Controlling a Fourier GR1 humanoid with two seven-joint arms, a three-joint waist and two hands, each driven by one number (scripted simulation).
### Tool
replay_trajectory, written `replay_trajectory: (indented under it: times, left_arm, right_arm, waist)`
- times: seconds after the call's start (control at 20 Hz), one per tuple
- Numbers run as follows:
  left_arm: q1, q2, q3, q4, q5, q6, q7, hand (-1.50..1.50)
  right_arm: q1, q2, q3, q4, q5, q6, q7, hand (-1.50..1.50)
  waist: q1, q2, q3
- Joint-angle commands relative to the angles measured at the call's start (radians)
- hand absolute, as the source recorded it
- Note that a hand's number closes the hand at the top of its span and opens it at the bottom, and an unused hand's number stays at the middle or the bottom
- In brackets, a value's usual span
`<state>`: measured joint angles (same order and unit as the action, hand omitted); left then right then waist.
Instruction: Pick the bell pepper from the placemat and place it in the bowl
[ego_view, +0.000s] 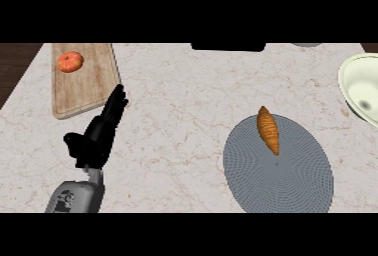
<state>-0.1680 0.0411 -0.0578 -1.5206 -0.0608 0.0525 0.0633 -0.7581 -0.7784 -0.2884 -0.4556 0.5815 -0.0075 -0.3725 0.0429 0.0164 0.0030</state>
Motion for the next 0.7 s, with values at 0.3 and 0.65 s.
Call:
replay_trajectory:
  times: [0.3, 0.65]
  left_arm:
    - [-0.007, -0.015, -0.016, 0.007, -0.008, 0.001, 0.004, 0.0]
    - [0.004, -0.014, -0.004, -0.017, -0.012, 0.016, 0.014, 0.0]
  right_arm:
    - [-0.068, -0.045, -0.093, 0.201, -0.094, 0.193, -0.24, -1.5]
    - [-0.108, -0.049, -0.214, 0.231, -0.204, 0.134, -0.27, -1.5]
  waist:
    - [0.006, 0.004, 0.002]
    - [-0.003, -0.002, 0.0]
